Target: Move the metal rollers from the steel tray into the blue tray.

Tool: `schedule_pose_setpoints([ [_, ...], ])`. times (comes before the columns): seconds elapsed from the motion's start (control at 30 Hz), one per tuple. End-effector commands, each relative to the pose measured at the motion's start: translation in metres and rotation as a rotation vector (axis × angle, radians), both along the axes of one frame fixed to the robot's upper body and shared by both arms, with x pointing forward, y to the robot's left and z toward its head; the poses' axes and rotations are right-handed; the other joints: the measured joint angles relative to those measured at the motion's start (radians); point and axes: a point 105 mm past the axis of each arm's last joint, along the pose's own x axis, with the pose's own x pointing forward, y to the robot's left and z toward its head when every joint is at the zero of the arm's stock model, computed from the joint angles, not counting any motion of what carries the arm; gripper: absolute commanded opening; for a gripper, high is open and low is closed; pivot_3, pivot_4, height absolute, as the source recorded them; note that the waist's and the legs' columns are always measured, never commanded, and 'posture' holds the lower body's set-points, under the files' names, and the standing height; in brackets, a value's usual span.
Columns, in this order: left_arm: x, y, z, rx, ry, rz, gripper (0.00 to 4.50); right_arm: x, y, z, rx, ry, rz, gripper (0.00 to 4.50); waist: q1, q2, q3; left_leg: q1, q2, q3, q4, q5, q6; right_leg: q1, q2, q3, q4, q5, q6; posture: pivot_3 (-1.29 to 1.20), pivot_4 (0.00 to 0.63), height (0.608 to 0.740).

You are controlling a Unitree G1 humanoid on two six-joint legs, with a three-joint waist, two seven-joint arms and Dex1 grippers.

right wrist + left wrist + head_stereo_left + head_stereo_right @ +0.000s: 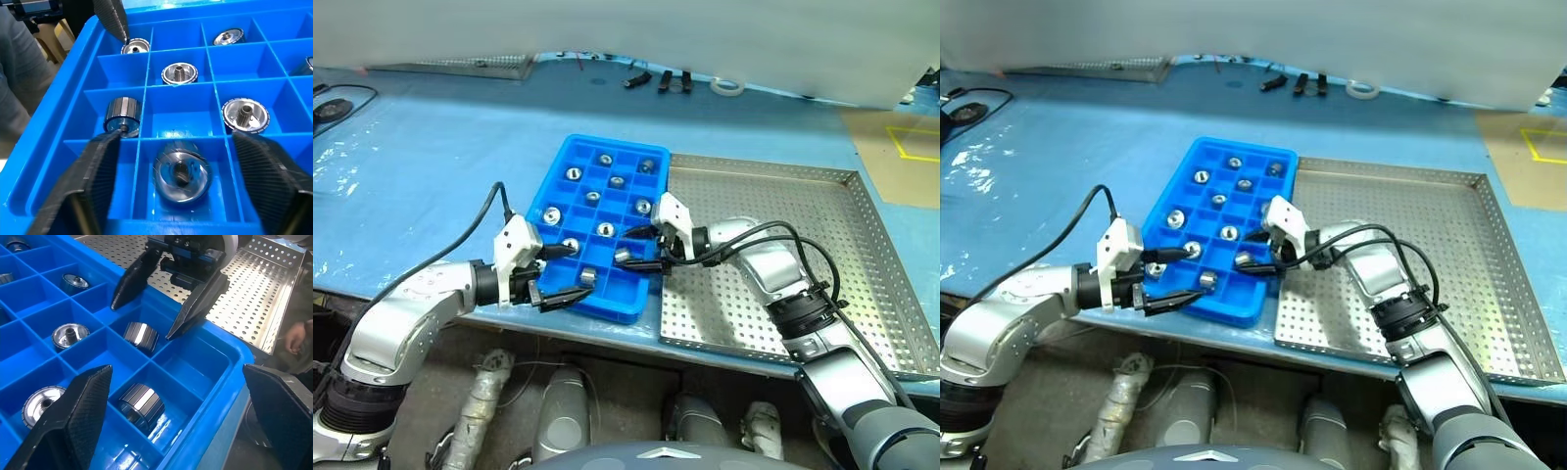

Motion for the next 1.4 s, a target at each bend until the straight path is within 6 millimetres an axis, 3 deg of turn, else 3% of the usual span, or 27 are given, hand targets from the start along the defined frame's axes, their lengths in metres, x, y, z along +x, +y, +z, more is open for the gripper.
schedule_pose_setpoints([
  [0.03,0.003,-0.003,0.007,-0.01,-0.038,-0.024,4.5,0.002,-0.002,0.014,0.013,-0.063,-0.013,4.48,-0.001,0.0,0.0,0.0,0.0,0.0,0.0,0.0,0.0,0.0,0.0,0.0,0.001,0.0,0.0,0.25,0.15,0.74],
  [0.2,0.011,-0.006,0.009,-0.022,-0.048,-0.048,4.5,0.0,-0.009,0.037,0.072,-0.1,-0.041,4.48,-0.004,0.0,0.0,-0.001,0.0,0.0,0.0,0.001,-0.001,-0.002,0.0,0.001,0.002,0.0,0.0,0.18,0.15,0.74],
  [0.33,0.024,-0.012,0.013,-0.047,-0.068,-0.064,4.5,0.002,-0.027,0.052,0.109,-0.139,-0.129,4.48,-0.013,0.0,0.0,-0.001,0.0,0.0,0.001,0.001,-0.001,-0.002,0.0,0.001,0.002,0.001,0.001,0.1,0.15,0.74],
  [0.47,0.04,-0.024,0.017,-0.05,-0.103,-0.108,4.5,0.005,-0.065,0.062,0.132,-0.172,-0.312,4.48,-0.025,-0.001,0.0,-0.001,-0.001,0.0,0.002,0.002,0.0,0.0,0.0,0.002,0.002,0.002,0.004,0.01,0.15,0.74],
  [0.63,0.067,-0.042,0.022,-0.048,-0.14,-0.153,4.5,0.008,-0.13,0.064,0.15,-0.249,-0.632,4.48,-0.059,-0.001,0.0,0.0,-0.001,0.001,0.003,0.002,0.0,0.0,0.0,0.003,0.003,0.003,0.005,-0.12,0.15,0.74],
  [0.73,0.085,-0.057,0.028,-0.089,-0.147,-0.168,4.5,-0.004,-0.151,0.06,0.159,-0.287,-0.756,4.48,-0.088,-0.001,-0.001,0.0,-0.001,0.001,0.003,0.002,0.001,0.0,0.0,0.003,0.003,0.003,0.005,-0.19,0.15,0.74],
  [0.9,0.098,-0.076,0.035,-0.136,-0.149,-0.227,4.5,-0.028,-0.148,0.044,0.15,-0.266,-0.827,4.48,-0.139,-0.001,-0.001,0.001,-0.002,0.002,0.003,0.001,0.002,0.0,0.0,0.004,0.002,0.003,0.005,-0.3,0.15,0.74],
  [1.0,0.108,-0.085,0.034,-0.112,-0.171,-0.201,4.5,-0.032,-0.147,0.031,0.104,-0.254,-0.874,4.48,-0.166,-0.001,-0.001,0.003,-0.002,0.002,0.003,0.001,0.002,0.002,0.0,0.005,0.002,0.003,0.005,-0.32,0.15,0.74],
  [1.07,0.108,-0.089,0.034,-0.1,-0.167,-0.221,4.5,-0.034,-0.143,0.032,0.131,-0.258,-0.879,4.48,-0.174,-0.001,-0.001,0.007,-0.002,0.002,0.003,0.001,0.003,0.006,0.0,0.005,0.001,0.002,0.002,-0.32,0.15,0.74],
  [1.4,0.101,-0.077,0.024,-0.082,-0.188,-0.182,4.5,-0.025,-0.145,0.034,0.161,-0.285,-0.896,4.48,-0.176,-0.001,-0.001,0.007,-0.002,0.002,0.004,0.0,0.005,0.009,0.0,0.004,-0.001,0.001,0.001,-0.23,0.15,0.74],
])
